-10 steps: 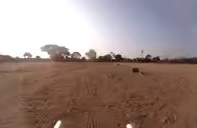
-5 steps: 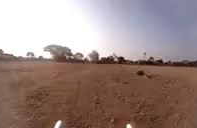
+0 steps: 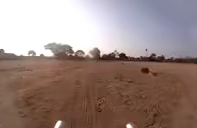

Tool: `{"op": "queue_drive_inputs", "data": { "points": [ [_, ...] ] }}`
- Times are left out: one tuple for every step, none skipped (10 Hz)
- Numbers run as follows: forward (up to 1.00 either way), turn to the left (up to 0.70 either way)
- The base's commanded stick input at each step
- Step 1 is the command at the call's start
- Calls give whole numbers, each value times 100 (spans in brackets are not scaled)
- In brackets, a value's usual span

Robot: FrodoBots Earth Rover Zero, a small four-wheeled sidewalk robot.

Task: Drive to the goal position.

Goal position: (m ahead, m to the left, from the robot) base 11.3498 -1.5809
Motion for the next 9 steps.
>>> {"op": "queue_drive_inputs", "data": {
  "points": [
    [70, 0],
    [70, 0],
    [70, 0],
    [70, 0],
    [70, 0],
    [70, 0],
    [70, 0],
    [70, 0],
    [70, 0]
  ]
}}
